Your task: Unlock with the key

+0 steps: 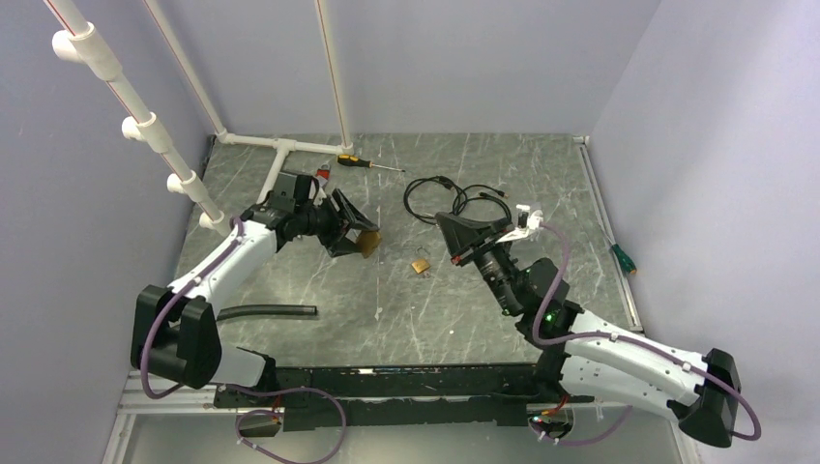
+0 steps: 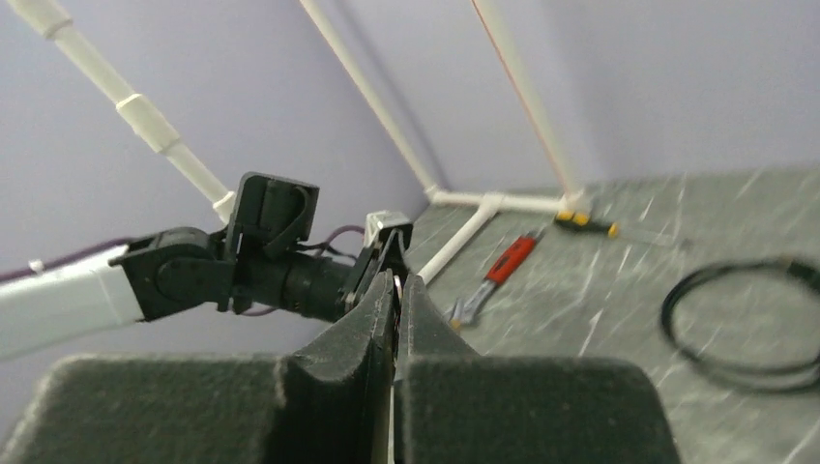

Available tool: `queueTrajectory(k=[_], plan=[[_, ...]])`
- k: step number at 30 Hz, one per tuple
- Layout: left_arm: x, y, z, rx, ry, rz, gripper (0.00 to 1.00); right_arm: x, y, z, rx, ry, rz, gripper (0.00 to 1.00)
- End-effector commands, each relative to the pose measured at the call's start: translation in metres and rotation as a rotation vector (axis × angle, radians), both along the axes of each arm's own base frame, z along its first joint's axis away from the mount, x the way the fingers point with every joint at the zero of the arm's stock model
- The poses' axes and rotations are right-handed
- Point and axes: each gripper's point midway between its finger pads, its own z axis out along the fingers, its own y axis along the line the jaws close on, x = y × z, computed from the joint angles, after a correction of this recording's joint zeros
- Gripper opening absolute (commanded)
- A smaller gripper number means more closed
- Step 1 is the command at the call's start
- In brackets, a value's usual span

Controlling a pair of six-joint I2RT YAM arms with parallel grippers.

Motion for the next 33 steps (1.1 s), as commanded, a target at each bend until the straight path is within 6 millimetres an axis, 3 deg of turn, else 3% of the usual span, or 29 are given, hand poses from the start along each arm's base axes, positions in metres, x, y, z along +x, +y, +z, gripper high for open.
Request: queueTrajectory(k=[1,7,16,27,33], plan=[[0.019,-0.017,0.05,-0.198,-0.1,0.045,0.0,-0.004,0.019,-0.039,0.221,0.314,0.158,0.0],[0.024,-0.022,0.053,-0.304,-0.05,0.089,0.0,0.002,0.033,-0.061,0.283,0.392,0.195,0.0],[0.028,-0.02,0.056,-0.429,0.041,0.196,0.0,0.025,0.035,-0.088,0.282,0.449,0.069,0.0],[0.027,-0.023,0.053,-0.487,0.129,0.224,0.0,0.034,0.067,-0.094,0.121,0.347,-0.101,0.0],[0.026,-0.025,0.051,-0.495,0.151,0.211,0.0,0.038,0.069,-0.091,0.115,0.323,-0.135,0.0]])
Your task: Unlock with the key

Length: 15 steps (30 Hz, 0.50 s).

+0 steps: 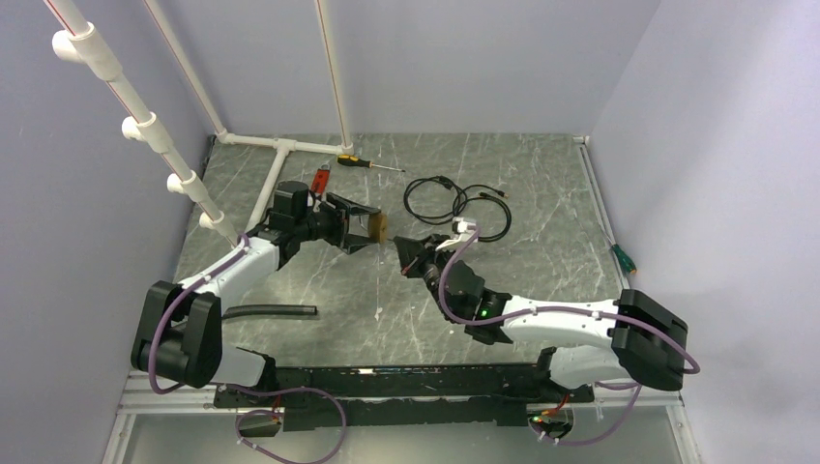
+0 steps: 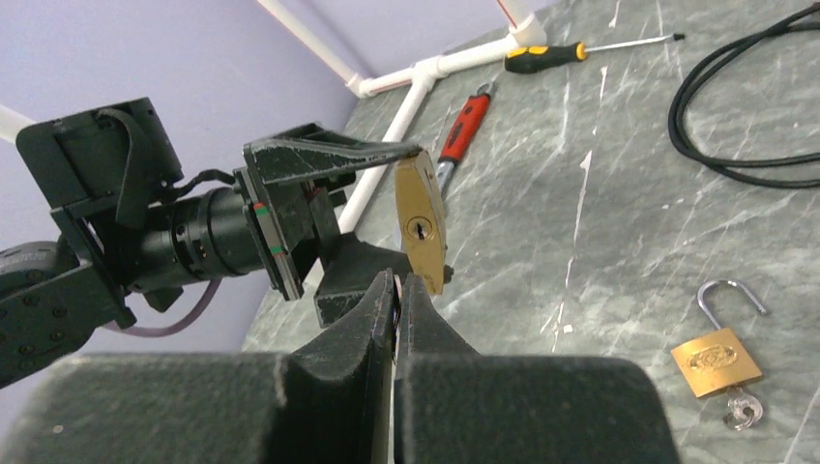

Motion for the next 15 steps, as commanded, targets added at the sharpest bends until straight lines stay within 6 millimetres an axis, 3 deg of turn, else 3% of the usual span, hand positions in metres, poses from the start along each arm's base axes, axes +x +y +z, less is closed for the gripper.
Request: queueTrajectory(k=[1,15], plan=[[0.0,-0.007,0.039,-0.09,-0.104,-0.044,0.0,0.011,-0.005,0.038,0.065,-0.08,-0.086,0.0],[0.003,-0.008,0.036,-0.089,-0.109,-0.042,0.0,0.025,0.002,0.036,0.012,-0.113,-0.141,0.0]])
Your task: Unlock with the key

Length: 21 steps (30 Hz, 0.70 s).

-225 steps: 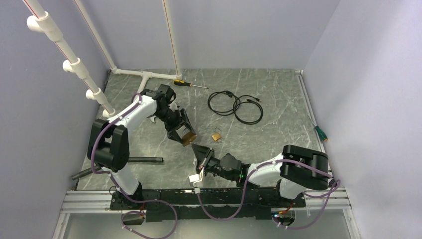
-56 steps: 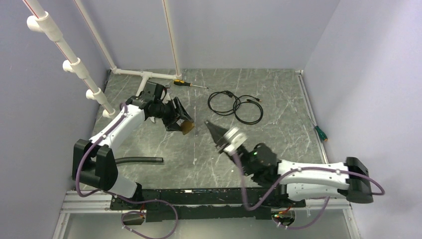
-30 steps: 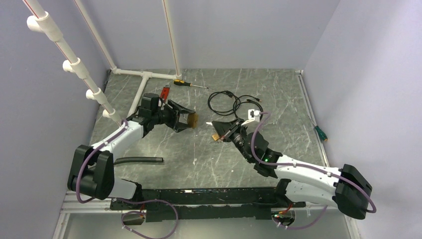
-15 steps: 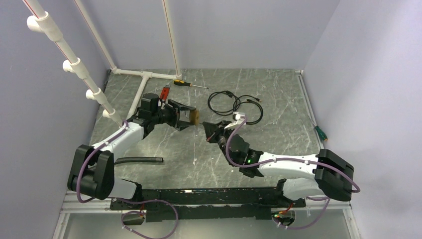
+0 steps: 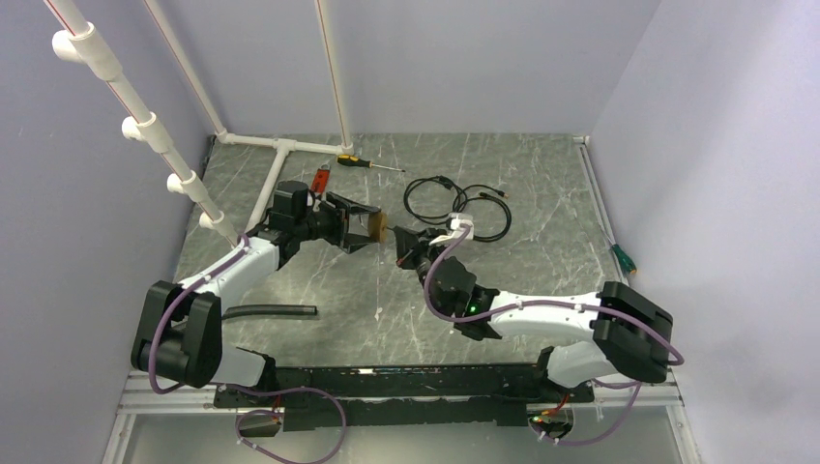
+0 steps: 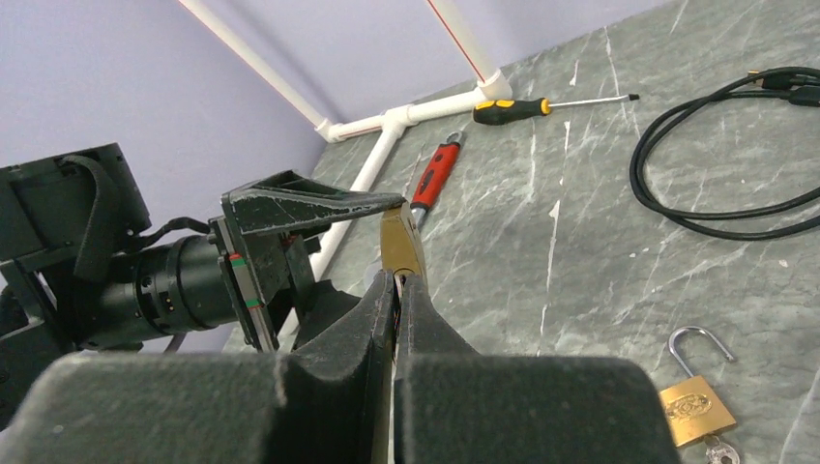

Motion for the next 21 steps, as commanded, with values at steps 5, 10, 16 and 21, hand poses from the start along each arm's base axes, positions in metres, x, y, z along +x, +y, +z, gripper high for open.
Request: queueTrajectory(k=[5,10,16,21], plan=[[0.003,-0.007,0.0335,-0.083,-0.114,-0.04,0.0,0.0066,0.0076,0.0207,0.047,-0.041,-0.025,0.0],[0.0037,-0.0072,0.0335,-0.079,-0.115,-0.041,0.0,0.0085,0.0081,0.0201,0.037,-0.049,-0.035,0.0],[0.0043,-0.007,0.0321,-0.076,-0.116,-0.039,0.0,0.0118,0.0105,0.017,0.025,-0.049,-0.046,0.0],[0.0052,-0.0064,0.0327,-0.072,-0.12,-0.032,0.0,0.0129,0.012,0.0135,0.025,-0.042,-0.049,0.0]])
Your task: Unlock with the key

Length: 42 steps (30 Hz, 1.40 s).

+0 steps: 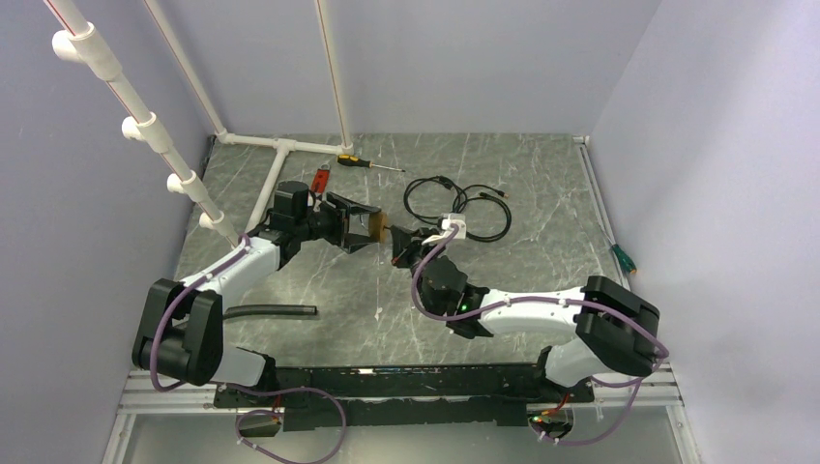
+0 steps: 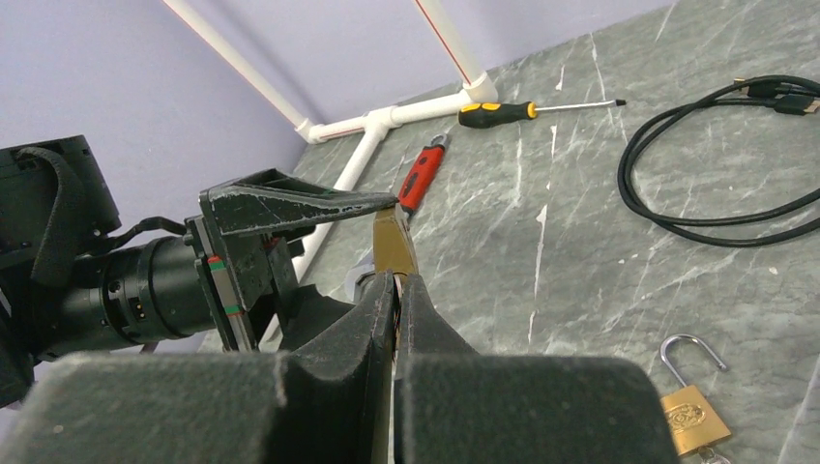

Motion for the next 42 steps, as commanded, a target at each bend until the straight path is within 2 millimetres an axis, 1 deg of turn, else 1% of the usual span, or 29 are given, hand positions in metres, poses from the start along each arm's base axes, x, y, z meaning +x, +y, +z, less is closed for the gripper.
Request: queueTrajectory(k=[1,22,29,34,42], plan=[[0.004,-0.006,0.035,-0.069,-0.118,-0.034,0.0,0.004,0.004,0.023,0.069,-0.029,-0.019,0.0],[0.006,-0.003,0.036,-0.058,-0.123,-0.007,0.0,0.006,0.009,0.009,0.045,0.005,-0.025,0.0],[0.007,-0.004,0.036,-0.064,-0.123,-0.003,0.0,0.006,0.008,0.008,0.046,0.009,-0.028,0.0],[0.008,-0.003,0.037,-0.064,-0.125,0.004,0.0,0.007,0.008,0.002,0.04,0.017,-0.037,0.0],[0.008,-0.002,0.038,-0.063,-0.129,0.01,0.0,0.009,0.011,0.001,0.04,0.017,-0.038,0.0]])
